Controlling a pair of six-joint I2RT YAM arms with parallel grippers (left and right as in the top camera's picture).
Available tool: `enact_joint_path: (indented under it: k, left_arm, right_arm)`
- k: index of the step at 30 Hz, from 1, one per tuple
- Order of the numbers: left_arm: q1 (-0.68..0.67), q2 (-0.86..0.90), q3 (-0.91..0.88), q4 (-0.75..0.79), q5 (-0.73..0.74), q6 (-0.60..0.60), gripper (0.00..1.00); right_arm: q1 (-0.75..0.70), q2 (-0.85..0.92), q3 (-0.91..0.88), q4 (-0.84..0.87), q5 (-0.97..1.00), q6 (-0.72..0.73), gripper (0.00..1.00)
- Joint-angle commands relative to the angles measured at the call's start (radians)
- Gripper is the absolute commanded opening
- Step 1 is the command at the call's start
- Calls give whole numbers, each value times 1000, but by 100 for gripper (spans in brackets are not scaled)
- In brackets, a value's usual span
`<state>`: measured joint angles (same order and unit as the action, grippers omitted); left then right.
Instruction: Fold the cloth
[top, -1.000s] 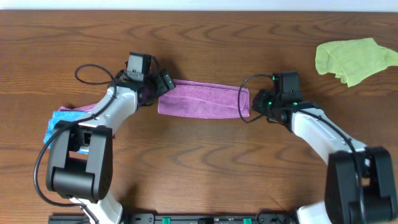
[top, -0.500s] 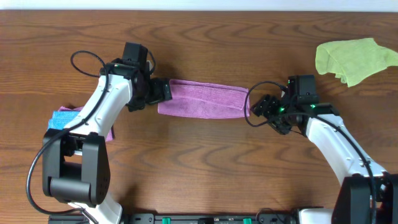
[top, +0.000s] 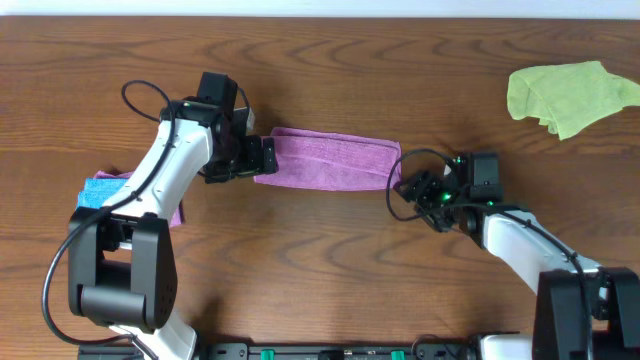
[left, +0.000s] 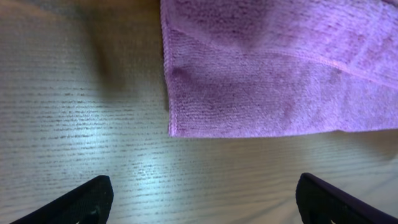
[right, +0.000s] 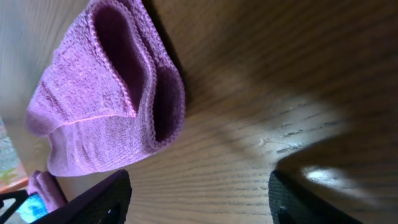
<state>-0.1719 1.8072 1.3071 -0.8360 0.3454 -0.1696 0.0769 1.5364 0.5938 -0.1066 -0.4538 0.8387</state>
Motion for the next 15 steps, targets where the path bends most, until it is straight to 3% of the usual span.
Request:
enact_joint_path:
  k: [1,15]
  left_arm:
    - [3,-11,42,-8,14,43,95]
    - [3,-11,55,-13,15,43,95]
  right_arm:
    - [-3,7,-22,23,-23,45,71]
    - [20,174,-22,239,-59,101,69]
